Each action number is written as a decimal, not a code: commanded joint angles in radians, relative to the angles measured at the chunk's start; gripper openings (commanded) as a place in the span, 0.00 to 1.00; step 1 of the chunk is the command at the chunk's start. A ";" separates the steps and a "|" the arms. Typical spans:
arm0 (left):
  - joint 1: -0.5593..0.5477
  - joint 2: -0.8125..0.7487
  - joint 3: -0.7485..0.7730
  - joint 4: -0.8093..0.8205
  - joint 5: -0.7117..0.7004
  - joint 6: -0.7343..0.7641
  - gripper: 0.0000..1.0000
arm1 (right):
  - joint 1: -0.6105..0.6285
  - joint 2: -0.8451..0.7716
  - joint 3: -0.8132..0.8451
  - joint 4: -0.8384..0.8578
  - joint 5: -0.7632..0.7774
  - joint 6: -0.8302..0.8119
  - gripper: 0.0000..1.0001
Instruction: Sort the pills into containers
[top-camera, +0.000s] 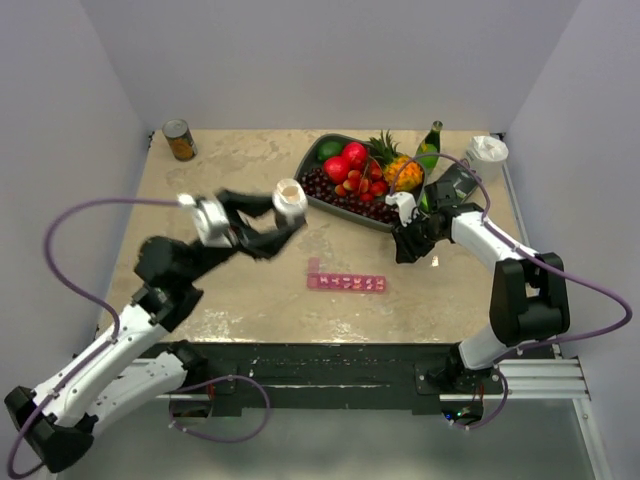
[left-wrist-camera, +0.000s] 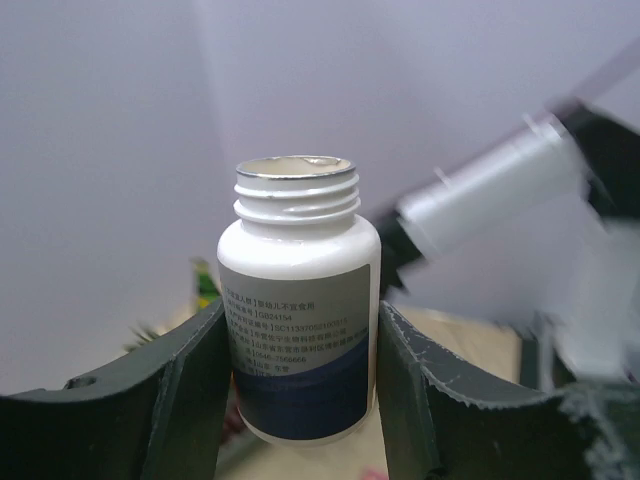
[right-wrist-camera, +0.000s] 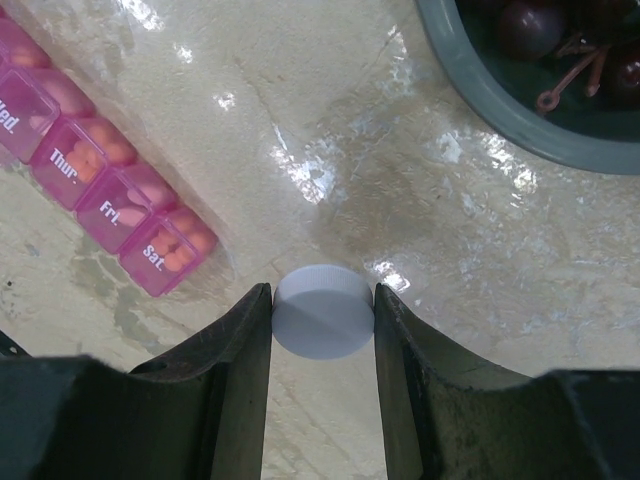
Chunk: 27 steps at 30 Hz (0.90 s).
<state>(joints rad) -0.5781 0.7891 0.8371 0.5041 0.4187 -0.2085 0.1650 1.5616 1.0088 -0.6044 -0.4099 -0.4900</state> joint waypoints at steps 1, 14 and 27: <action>-0.238 -0.184 -0.183 -0.184 0.008 0.265 0.00 | -0.012 -0.029 -0.007 0.020 -0.001 -0.005 0.19; -0.146 0.088 -0.233 -0.651 -0.061 0.578 0.00 | -0.010 0.063 0.004 -0.006 0.046 -0.030 0.30; -0.081 0.387 -0.098 -0.857 -0.035 0.563 0.00 | -0.012 0.086 0.036 -0.077 0.049 -0.042 0.85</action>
<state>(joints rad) -0.6628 1.1255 0.6659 -0.2909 0.3801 0.3439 0.1566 1.7016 1.0279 -0.6506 -0.3592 -0.5156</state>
